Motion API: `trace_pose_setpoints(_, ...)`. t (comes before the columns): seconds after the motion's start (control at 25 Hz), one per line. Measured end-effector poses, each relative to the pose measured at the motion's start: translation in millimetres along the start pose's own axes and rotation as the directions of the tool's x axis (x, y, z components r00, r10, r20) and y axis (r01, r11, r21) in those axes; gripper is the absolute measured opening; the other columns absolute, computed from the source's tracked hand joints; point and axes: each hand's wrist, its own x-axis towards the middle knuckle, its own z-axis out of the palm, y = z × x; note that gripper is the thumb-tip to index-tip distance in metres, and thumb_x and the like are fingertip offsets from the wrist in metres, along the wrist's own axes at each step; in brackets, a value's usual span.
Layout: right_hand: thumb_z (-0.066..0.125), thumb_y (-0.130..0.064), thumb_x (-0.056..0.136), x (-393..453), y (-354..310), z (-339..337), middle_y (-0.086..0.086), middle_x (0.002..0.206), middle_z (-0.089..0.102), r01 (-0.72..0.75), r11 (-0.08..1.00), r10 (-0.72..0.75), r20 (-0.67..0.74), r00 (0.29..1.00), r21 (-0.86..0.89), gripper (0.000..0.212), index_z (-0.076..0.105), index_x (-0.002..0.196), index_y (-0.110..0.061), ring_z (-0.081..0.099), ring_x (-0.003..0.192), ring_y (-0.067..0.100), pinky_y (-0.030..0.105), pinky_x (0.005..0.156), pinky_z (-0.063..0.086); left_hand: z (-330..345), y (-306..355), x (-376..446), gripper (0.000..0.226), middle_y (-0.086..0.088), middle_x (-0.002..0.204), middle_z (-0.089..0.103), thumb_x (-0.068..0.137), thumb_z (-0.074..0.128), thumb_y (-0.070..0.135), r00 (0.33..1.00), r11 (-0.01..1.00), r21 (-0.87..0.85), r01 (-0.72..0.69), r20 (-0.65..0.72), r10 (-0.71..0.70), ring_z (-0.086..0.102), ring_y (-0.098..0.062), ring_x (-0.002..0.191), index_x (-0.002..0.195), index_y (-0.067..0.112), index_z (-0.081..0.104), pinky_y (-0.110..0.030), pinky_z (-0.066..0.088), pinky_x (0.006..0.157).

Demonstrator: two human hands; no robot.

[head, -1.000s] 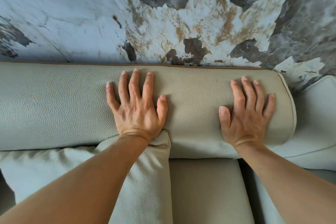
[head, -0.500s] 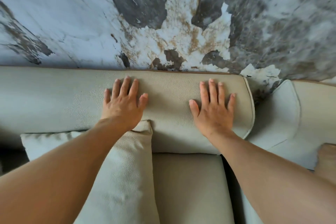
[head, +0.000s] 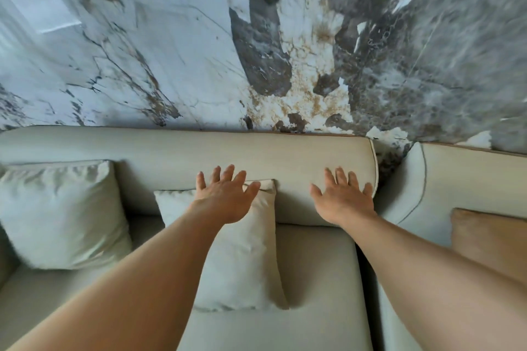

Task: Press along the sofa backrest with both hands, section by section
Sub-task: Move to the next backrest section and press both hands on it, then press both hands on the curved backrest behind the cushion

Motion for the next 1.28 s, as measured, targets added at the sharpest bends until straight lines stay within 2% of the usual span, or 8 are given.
trace_pose_setpoints(0.4,0.01,-0.062,0.094,-192.1,-85.9,-70.1,0.0,0.164,-0.008,0.025,1.0,-0.024,-0.125,0.992,0.013,0.07,-0.002,0.154,-0.029,-0.008,0.149,0.025,0.056,0.116,-0.005,-74.2,-91.4,-170.6,0.067,0.002,0.164,0.0,0.093,0.01,0.063,0.99,1.0,-0.008,0.027,-0.137,-0.027,-0.006,-0.025,0.149,0.152,0.032,0.01,-0.055,-0.009,0.116)
trace_pose_setpoints(0.6,0.01,-0.064,0.093,-286.5,-165.6,-84.6,0.0,0.163,-0.008,0.059,0.998,-0.057,-0.187,0.981,0.01,0.071,-0.001,0.154,-0.03,-0.008,0.149,0.025,0.056,0.116,-0.006,-91.7,-176.5,-260.7,0.067,-0.002,0.163,0.003,0.089,0.005,0.056,0.978,0.999,0.03,0.03,-0.206,-0.024,-0.004,-0.029,0.149,0.15,0.031,0.015,-0.059,-0.006,0.115)
trace_pose_setpoints(0.76,0.01,-0.066,0.093,-343.0,-228.0,-76.2,0.0,0.163,-0.008,0.09,0.996,-0.089,-0.216,0.972,-0.005,0.071,0.001,0.154,-0.03,-0.007,0.149,0.025,0.056,0.115,-0.006,-101.2,-241.4,-322.9,0.065,0.001,0.164,0.003,0.093,0.013,0.061,0.961,0.994,-0.084,0.071,-0.262,-0.091,-0.004,-0.024,0.149,0.151,0.031,0.014,-0.056,-0.009,0.115)
trace_pose_setpoints(1.0,0.01,-0.066,0.092,-397.4,-316.9,-55.6,-0.001,0.163,-0.009,0.157,0.986,-0.166,-0.217,0.962,-0.055,0.072,0.0,0.153,-0.031,-0.007,0.149,0.025,0.055,0.115,-0.005,-107.2,-342.1,-394.0,0.069,0.001,0.164,0.002,0.093,0.011,0.063,0.936,0.985,-0.109,0.136,-0.312,-0.164,-0.004,-0.025,0.15,0.153,0.029,0.01,-0.054,-0.009,0.116)
trace_pose_setpoints(1.28,0.009,-0.066,0.092,-395.0,-414.5,-44.7,-0.001,0.164,-0.007,0.241,0.967,-0.253,-0.205,0.946,-0.083,0.071,0.002,0.154,-0.03,-0.003,0.149,0.024,0.055,0.115,-0.002,-110.0,-441.7,-418.3,0.067,0.0,0.164,0.003,0.093,0.013,0.062,0.898,0.956,-0.147,0.255,-0.329,-0.291,-0.004,-0.026,0.149,0.152,0.031,0.012,-0.055,-0.007,0.117)
